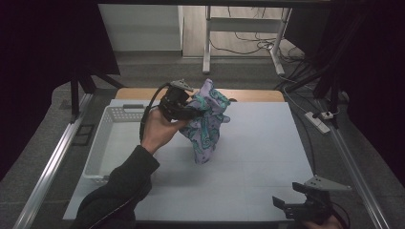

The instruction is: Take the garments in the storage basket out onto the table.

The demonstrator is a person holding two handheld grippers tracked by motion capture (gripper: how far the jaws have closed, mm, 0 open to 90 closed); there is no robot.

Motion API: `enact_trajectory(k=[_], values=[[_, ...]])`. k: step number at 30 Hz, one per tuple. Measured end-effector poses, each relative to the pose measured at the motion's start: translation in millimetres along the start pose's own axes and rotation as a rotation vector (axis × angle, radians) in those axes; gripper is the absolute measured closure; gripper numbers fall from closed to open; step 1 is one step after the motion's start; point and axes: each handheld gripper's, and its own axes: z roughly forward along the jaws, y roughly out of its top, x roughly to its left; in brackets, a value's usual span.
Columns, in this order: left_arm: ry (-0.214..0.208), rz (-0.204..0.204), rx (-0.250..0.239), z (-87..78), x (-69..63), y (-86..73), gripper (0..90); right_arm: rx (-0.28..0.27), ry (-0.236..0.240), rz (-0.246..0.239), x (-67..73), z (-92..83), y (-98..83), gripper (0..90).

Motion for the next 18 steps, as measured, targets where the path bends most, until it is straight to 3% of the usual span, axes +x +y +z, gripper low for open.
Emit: enact_trajectory(k=[7,18], values=[[-0.024,0.003,0.013,23.1,-4.4,-5.3,71.7,0.000,-0.004,-0.007,0.7,-0.1,-0.1,3.5],[-0.018,-0.015,0.038,50.8,-5.9,-14.7,71.2,0.002,-0.004,-0.014,1.3,0.1,-0.1,3.5]])
